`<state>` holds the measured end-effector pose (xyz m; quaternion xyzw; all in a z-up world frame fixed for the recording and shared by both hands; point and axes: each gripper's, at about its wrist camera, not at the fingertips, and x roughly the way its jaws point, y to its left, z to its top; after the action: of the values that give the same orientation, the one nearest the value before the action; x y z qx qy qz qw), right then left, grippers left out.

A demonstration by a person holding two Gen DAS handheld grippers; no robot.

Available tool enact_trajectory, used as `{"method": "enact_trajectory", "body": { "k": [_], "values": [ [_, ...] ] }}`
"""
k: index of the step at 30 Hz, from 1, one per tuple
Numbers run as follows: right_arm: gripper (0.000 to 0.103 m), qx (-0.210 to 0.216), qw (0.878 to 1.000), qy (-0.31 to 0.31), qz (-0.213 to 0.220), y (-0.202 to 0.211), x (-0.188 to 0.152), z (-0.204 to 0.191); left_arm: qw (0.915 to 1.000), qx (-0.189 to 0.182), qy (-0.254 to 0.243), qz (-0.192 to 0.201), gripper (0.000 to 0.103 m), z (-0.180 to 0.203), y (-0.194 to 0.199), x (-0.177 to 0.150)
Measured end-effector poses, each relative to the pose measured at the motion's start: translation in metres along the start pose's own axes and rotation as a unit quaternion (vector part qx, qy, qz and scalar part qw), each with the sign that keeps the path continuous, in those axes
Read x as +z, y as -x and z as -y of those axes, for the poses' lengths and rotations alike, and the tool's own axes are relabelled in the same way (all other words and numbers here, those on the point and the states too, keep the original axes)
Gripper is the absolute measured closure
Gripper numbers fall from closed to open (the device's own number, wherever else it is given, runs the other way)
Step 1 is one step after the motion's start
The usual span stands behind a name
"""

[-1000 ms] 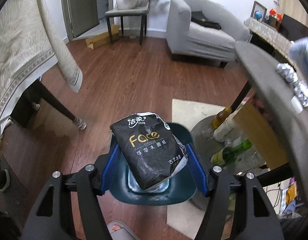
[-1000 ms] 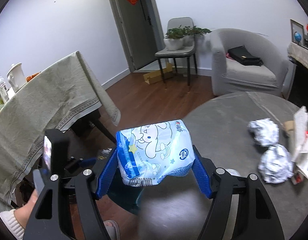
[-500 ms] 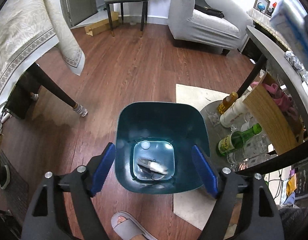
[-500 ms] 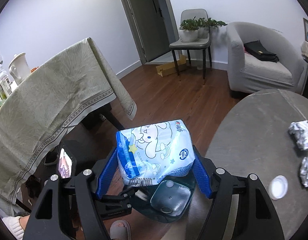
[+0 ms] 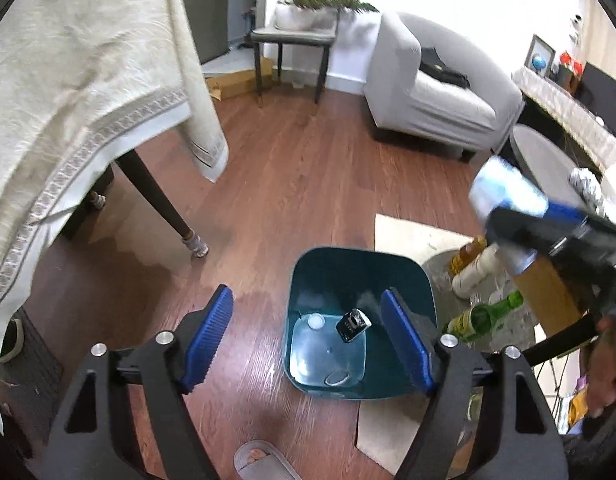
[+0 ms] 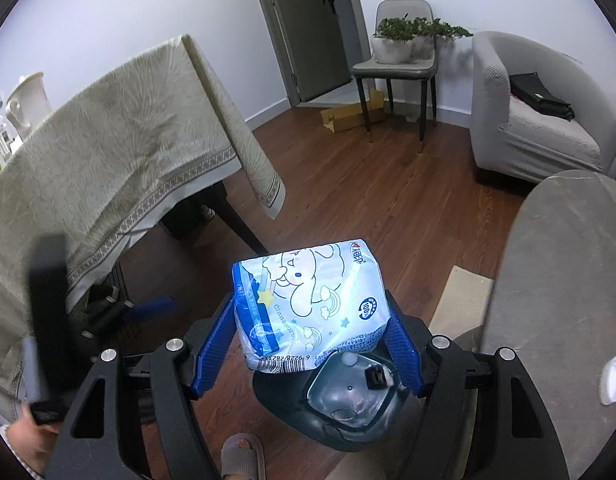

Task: Collect trash
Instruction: 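Carry both tissue packs over the teal bin and open both grippers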

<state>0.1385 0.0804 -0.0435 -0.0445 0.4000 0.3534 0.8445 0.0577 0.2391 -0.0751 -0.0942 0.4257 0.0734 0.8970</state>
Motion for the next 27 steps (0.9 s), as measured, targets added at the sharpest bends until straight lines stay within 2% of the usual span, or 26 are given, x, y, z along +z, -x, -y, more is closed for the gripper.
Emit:
{"method": "enact_trajectory", "body": {
  "k": [7,9,17,22,24,26,27],
  "values": [
    [0.032,-0.011,0.999,0.012,-0.034,-0.033,-0.009,-0.009,0.9996,0.007,0.014,0.025,0.033,-0.015,0.023,0.008],
    [0.032,-0.017,0.999,0.015,-0.047,-0.045,-0.012,-0.01,0.9993,0.005,0.021,0.031,0.037,-0.019,0.029,0.009],
    [0.031,-0.029,0.995,0.02,-0.094,-0.084,-0.032,-0.015,0.9982,-0.02,0.029,0.049,0.047,-0.019,0.048,0.018],
    [0.031,-0.034,0.992,0.022,-0.119,-0.104,-0.046,-0.015,0.9966,-0.039,0.026,0.068,0.049,-0.009,0.064,0.024],
    [0.029,-0.051,0.99,0.033,-0.13,-0.11,-0.051,-0.016,0.996,-0.045,0.024,0.074,0.049,-0.005,0.067,0.026],
    [0.02,-0.066,0.987,0.046,-0.136,-0.112,-0.054,-0.018,0.9953,-0.051,0.023,0.078,0.049,-0.002,0.07,0.029],
    [0.019,-0.068,0.987,0.05,-0.137,-0.113,-0.056,-0.018,0.9951,-0.052,0.022,0.081,0.049,-0.001,0.072,0.03]
  ]
}}
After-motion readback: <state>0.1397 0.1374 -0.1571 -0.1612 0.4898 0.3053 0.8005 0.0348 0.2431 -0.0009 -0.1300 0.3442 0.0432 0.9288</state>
